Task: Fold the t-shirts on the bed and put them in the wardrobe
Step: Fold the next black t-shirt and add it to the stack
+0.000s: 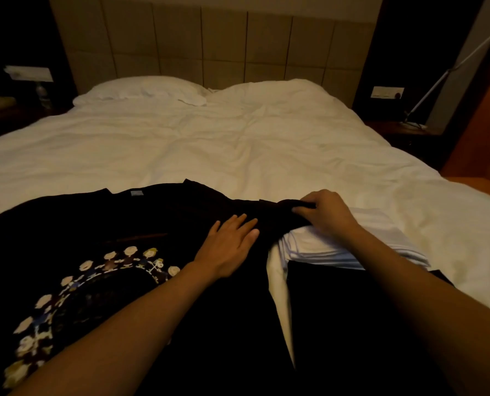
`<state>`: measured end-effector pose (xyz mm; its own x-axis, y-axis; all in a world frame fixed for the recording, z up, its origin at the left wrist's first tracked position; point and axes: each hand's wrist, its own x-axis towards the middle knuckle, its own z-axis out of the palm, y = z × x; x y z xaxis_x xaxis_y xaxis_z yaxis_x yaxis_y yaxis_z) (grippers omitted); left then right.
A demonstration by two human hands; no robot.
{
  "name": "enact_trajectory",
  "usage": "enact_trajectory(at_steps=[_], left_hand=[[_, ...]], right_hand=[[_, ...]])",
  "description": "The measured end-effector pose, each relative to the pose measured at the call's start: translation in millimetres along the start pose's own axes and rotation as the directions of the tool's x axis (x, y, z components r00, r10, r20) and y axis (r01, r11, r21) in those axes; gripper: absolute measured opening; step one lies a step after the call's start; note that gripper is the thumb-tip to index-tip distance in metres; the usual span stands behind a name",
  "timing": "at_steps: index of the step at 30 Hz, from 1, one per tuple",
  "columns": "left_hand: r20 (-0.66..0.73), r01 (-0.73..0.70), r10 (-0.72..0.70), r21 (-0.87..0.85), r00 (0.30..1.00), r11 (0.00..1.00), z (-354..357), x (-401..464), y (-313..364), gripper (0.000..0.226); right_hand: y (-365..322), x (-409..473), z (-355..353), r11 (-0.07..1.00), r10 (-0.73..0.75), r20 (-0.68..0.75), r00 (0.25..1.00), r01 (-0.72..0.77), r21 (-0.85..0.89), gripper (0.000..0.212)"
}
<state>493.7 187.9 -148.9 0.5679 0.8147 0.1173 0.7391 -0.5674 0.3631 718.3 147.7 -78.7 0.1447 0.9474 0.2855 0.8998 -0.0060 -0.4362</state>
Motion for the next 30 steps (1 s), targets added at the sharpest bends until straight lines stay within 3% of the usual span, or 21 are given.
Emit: enact_trajectory(at_steps=[2,4,6,8,13,17,19,24,28,30], left_hand=[[-0.012,0.010,-0.010,-0.012,1.000,1.000,-1,1,0,0.053],[-0.041,0.029,-0.030,-0.022,0.999,0.999,-2,5,1,0.055],[-0.062,0.054,-0.056,-0.026,0.997,0.998,-5,10,3,0.056],[-0.065,0.070,-0.071,-0.029,0.995,0.997,-7,16,6,0.058],[-0.032,0.104,-0.104,0.013,0.994,0.994,-6,28,11,0.059],[0.059,0.156,-0.162,0.094,0.985,0.983,5,31,7,0.059],[0.058,0.156,-0.165,0.126,0.985,0.980,10,32,5,0.058],[0.059,0.167,-0.175,0.124,0.983,0.978,10,33,7,0.057],[-0.060,0.255,-0.250,0.114,0.966,0.960,-5,35,6,0.062],[-0.055,0.297,-0.292,0.130,0.955,0.946,-8,35,2,0.065]], right_hand=[[-2,5,-10,0.993,0.069,-0.058,0.996,-0.063,0.097,0.027],[-5,12,-22,0.947,0.154,-0.116,0.981,-0.113,0.300,0.022],[-6,23,-32,0.819,0.277,-0.126,0.952,-0.166,0.550,0.014],[-5,35,-42,0.715,0.408,-0.097,0.908,-0.252,0.652,0.019],[4,53,-46,0.592,0.564,0.001,0.826,-0.406,0.696,0.025],[13,41,-27,0.469,0.584,0.290,0.758,-0.606,0.642,0.036],[13,34,-21,0.506,0.565,0.361,0.742,-0.657,0.559,0.044],[6,32,-12,0.674,0.510,0.152,0.847,-0.503,0.542,0.031],[4,35,-20,0.545,0.559,0.096,0.824,-0.452,0.706,0.002],[13,36,-21,0.498,0.598,0.107,0.794,-0.473,0.727,0.006]])
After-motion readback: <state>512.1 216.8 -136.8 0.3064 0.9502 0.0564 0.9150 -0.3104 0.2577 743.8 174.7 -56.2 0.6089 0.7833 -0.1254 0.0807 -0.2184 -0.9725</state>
